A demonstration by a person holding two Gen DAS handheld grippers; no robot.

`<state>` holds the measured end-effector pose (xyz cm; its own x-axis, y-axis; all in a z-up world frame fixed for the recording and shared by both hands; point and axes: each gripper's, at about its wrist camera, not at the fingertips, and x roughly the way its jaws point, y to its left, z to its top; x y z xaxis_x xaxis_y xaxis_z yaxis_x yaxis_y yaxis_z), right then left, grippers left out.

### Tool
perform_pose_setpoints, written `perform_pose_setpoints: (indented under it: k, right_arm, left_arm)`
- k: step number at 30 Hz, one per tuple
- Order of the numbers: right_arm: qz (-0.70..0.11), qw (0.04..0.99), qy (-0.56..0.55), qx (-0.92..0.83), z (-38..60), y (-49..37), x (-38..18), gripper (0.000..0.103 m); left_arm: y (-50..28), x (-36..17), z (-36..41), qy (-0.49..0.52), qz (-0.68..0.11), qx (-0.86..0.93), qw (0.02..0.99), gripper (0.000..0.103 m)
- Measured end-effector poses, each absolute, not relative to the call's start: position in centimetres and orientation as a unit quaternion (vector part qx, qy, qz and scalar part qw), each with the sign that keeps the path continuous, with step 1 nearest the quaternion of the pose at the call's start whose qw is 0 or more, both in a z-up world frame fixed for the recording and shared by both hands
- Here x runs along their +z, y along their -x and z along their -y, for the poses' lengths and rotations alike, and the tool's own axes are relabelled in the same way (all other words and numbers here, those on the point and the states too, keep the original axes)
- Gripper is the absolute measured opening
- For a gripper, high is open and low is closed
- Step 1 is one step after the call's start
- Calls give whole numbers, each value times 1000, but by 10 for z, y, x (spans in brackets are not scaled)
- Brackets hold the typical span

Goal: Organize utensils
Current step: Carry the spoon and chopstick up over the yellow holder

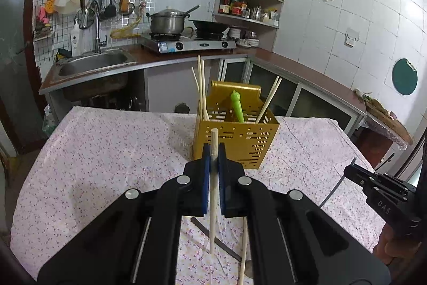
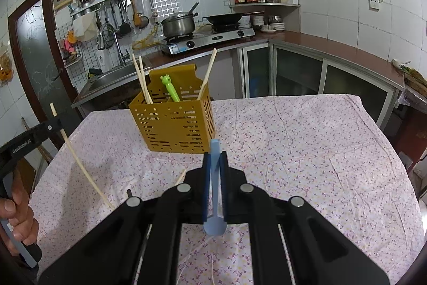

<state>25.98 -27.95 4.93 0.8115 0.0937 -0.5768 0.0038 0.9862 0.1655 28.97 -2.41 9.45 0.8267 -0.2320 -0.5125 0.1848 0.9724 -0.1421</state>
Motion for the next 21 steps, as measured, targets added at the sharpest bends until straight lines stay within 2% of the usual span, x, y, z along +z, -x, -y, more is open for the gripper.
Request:
perform_pose_setpoints:
  k: [10,21]
  right_arm:
    - [-265,961,-71,43,286,-272,101,7]
    - [-212,975,-46,52,272,-325,171,7]
  left_arm:
    - [-307,143,27,26,-233,-110,966,4]
    - [-362,225,45,31,-169,-111,979,4]
